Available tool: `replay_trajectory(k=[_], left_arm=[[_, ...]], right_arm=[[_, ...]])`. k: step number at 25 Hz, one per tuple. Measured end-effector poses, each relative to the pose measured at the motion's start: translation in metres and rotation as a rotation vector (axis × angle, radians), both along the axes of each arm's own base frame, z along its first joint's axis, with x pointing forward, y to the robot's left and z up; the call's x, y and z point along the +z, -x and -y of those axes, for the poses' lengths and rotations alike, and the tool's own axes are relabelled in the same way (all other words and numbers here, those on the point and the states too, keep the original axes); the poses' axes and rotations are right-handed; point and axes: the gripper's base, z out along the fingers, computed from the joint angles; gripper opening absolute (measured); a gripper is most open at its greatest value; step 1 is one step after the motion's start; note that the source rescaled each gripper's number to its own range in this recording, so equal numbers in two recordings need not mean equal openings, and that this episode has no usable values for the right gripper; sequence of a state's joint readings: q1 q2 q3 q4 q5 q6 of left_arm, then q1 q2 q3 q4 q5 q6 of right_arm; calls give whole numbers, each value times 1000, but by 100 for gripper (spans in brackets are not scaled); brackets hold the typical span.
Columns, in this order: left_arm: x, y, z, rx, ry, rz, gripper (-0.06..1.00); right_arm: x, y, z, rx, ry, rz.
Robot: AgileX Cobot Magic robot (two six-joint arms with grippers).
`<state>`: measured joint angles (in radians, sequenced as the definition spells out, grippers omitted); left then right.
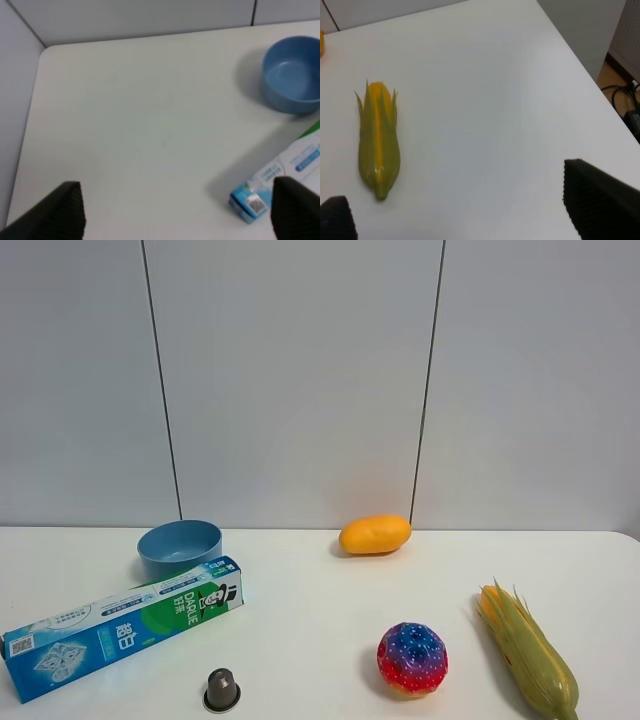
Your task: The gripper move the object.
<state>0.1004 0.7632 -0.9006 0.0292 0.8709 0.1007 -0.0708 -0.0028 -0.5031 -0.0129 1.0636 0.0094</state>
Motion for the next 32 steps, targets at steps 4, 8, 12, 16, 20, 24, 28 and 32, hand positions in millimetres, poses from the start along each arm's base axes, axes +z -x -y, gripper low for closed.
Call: replay_trajectory(k=[4, 8, 12, 16, 20, 24, 28, 32], left_arm=[[-16, 48, 7, -2, 33, 89, 53], [-39, 76, 14, -19, 82, 115, 53], [-58, 94, 17, -25, 91, 106, 53], [-72, 105, 18, -27, 91, 109, 53], [-75, 112, 19, -29, 88, 139, 53], [-79, 117, 20, -30, 94, 95, 53], [-83, 120, 21, -17, 117, 50, 53], [-89, 119, 21, -3, 155, 61, 65]], right_arm=[[0, 0, 0, 0, 0, 0], [0, 0, 0, 0, 0, 0], [0, 0, 0, 0, 0, 0], [0, 0, 0, 0, 0, 0], [0, 0, 0, 0, 0, 0], [0, 0, 0, 0, 0, 0], [0, 0, 0, 0, 0, 0], [0, 0, 0, 0, 0, 0]])
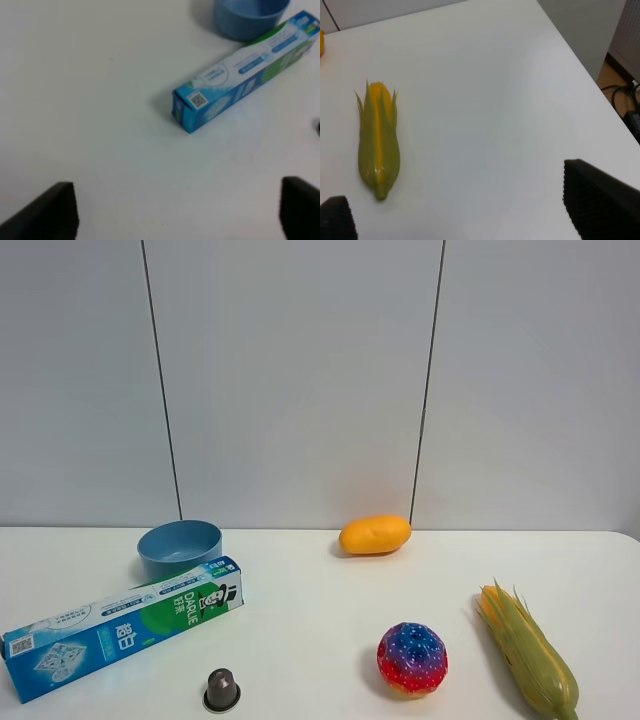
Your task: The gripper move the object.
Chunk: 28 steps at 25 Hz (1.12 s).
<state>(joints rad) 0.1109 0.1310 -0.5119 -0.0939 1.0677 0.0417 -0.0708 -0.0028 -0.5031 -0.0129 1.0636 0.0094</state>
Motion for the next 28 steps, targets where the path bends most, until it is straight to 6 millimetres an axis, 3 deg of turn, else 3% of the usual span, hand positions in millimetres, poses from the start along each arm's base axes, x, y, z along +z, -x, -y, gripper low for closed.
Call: replay_trajectory(k=[3, 6, 12, 28], left_arm=[[0, 5, 1, 4, 11, 42, 87], [1, 11, 2, 5, 8, 86, 95], [0, 20, 1, -23, -2, 142, 96], [0, 21, -1, -49, -10, 144, 96]], right_arm=[[0, 0, 0, 0, 0, 0], [0, 0, 0, 0, 0, 0], [0, 0, 0, 0, -1, 0], [0, 0, 0, 0, -1, 0]])
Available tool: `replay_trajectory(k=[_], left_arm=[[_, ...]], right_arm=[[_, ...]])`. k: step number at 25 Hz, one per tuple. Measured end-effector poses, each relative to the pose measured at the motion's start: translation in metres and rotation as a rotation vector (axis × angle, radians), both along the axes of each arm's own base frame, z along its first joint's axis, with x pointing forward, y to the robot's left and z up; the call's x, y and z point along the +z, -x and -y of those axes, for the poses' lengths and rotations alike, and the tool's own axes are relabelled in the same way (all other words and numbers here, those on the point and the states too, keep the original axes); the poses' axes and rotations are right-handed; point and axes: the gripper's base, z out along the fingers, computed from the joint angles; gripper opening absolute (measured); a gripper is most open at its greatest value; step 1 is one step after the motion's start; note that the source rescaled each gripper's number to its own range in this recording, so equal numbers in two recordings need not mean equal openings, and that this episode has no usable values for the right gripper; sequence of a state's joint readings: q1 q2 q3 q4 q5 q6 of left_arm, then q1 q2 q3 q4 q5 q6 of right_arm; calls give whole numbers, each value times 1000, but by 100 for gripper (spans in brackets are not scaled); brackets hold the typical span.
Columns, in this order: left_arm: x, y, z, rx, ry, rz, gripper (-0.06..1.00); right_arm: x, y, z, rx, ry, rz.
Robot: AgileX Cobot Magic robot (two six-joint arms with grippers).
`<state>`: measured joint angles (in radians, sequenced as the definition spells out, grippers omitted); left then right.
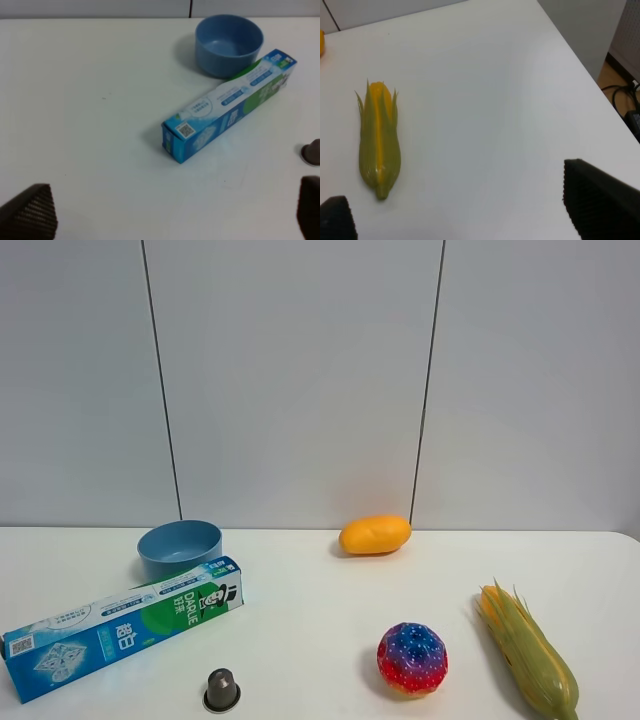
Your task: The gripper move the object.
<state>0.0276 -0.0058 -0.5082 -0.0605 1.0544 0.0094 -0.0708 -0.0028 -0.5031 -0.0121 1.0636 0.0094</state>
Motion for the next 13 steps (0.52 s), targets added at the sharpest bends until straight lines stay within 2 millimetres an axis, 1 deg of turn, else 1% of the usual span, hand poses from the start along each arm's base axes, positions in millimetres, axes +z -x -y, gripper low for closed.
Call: replay_trajectory(k=[13], left_arm=[[0, 0, 0, 0, 0, 0, 96]], right_arm=[[0, 0, 0, 0, 0, 0]])
